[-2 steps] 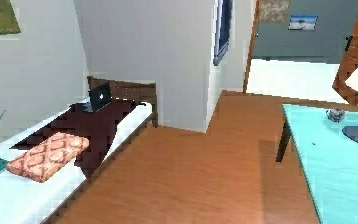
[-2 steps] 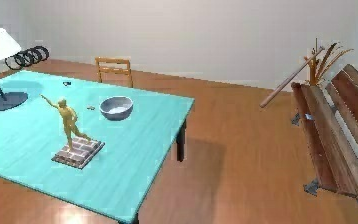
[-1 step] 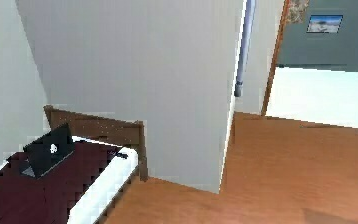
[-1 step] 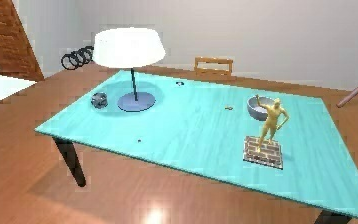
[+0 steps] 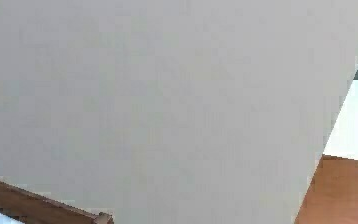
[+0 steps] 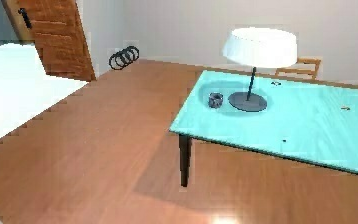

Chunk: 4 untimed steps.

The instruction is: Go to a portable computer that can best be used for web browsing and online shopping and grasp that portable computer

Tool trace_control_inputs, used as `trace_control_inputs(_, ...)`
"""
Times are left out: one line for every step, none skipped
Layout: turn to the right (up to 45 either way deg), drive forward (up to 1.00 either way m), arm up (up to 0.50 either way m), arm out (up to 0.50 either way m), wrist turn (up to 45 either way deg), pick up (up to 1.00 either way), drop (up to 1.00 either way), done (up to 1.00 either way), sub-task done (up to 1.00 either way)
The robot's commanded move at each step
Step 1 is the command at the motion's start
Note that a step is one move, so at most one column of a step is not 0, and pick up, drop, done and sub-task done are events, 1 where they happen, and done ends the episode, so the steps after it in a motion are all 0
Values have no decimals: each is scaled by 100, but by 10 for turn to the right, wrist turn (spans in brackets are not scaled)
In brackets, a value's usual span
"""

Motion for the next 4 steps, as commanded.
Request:
trace_control_inputs(-450,0,0,0,0,0,0,0,0)
trace_control_inputs(-450,0,0,0,0,0,0,0,0)
trace_control_inputs(-450,0,0,0,0,0,0,0,0)
trace_control_inputs(-210,0,0,0,0,0,0,0,0)
